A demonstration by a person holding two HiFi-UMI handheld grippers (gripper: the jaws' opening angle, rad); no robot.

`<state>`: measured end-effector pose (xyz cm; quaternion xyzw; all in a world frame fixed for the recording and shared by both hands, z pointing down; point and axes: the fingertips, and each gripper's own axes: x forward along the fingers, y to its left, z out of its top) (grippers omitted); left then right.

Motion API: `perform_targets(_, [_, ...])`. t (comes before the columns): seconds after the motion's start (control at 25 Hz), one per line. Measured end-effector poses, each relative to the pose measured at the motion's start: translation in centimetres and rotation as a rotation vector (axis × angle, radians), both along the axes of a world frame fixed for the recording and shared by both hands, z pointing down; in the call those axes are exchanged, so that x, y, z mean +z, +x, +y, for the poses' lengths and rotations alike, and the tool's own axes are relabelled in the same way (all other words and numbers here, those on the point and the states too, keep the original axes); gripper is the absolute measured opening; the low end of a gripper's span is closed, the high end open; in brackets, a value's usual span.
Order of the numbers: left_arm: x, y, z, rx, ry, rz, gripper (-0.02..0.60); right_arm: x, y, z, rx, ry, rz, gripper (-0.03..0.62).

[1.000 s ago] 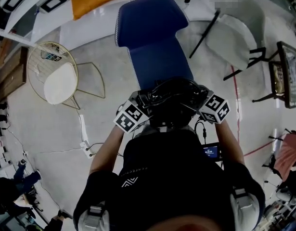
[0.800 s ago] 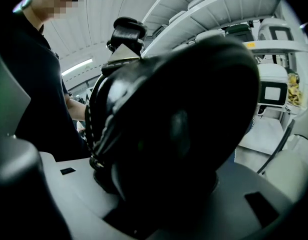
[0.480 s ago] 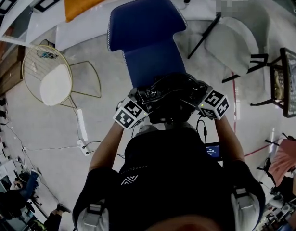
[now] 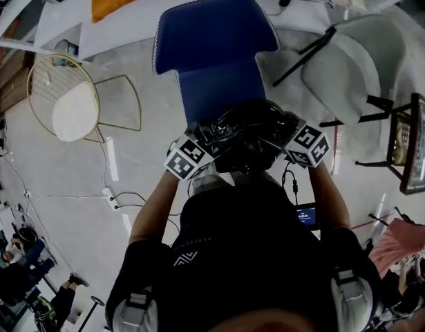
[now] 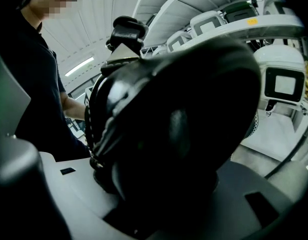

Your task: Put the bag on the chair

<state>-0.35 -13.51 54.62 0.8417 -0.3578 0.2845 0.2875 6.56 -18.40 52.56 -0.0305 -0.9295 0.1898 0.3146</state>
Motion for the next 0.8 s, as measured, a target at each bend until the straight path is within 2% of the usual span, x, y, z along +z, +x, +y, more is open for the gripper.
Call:
perform_targets(0.44, [3.2,-1.4,-4.1,-0.095,-0.071,0.020,0.327,3.1,-2.0,-4.9,-0.083,-0.048,0.032,0.232])
perform_targets(0.8, [6.4,-2.4,-6.9,-0.149,-0.094,0.017,0.331,6.4,-3.1,-8.0,-0.129,-0.067,0.056,0.235])
